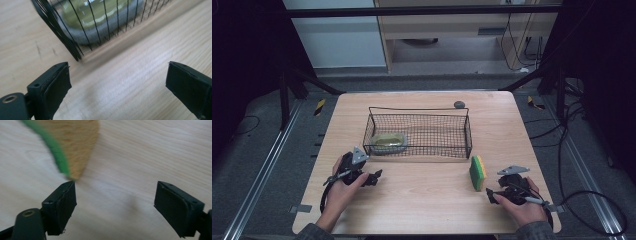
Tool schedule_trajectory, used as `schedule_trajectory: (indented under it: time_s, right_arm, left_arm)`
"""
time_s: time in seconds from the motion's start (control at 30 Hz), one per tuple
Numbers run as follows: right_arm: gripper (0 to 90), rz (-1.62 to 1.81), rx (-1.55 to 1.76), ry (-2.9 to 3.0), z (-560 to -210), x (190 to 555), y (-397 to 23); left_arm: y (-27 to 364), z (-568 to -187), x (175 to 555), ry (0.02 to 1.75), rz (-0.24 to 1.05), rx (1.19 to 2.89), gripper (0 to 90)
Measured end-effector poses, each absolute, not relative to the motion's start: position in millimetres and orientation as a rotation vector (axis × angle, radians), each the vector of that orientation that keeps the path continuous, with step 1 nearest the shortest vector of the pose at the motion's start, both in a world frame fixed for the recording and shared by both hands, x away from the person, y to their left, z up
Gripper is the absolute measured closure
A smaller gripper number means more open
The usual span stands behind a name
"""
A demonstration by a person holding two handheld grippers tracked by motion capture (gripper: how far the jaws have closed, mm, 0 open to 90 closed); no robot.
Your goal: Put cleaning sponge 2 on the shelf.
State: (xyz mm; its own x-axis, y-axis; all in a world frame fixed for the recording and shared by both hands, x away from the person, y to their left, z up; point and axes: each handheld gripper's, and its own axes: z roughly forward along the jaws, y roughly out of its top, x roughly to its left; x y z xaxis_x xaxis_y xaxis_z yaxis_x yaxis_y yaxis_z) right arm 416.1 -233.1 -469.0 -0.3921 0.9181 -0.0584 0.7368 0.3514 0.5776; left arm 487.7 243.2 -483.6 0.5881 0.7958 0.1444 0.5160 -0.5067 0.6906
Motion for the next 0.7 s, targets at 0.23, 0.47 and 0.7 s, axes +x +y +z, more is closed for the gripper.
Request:
schedule_trajectory:
  time_s: [0.23,0.47,0.7]
  right_arm:
    - [22.4,0.608,1.471,2.322,-436.3,409.7,-213.5]
    - [23.4,0.585,1.474,2.308,-402.6,423.9,-202.5]
    - [21.7,0.573,1.427,2.331,-378.7,443.5,-183.2]
  left_arm:
    - [244.0,-493.0,490.0,1.093,0.552,2.216,4.5]
    - [246.0,-500.2,494.3,1.116,0.503,2.217,3.2]
    - [248.1,-504.4,497.7,1.105,0.463,2.189,0.7]
